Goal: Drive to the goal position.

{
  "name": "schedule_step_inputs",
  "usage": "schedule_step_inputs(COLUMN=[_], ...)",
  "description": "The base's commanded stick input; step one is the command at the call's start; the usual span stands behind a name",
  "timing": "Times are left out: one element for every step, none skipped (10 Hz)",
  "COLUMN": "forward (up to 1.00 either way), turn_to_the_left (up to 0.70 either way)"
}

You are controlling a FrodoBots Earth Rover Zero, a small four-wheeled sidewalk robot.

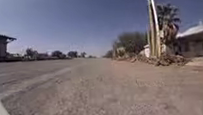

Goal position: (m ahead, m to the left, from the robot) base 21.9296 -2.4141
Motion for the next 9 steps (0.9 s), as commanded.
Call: schedule_step_inputs(forward=[0.7,0.7,0.7,0.7,0.7,0.7,0.7,0.7,0.7], turn_to_the_left=[0.0,0.0,0.0,0.0,0.0,0.0,0.0,0.0,0.0])
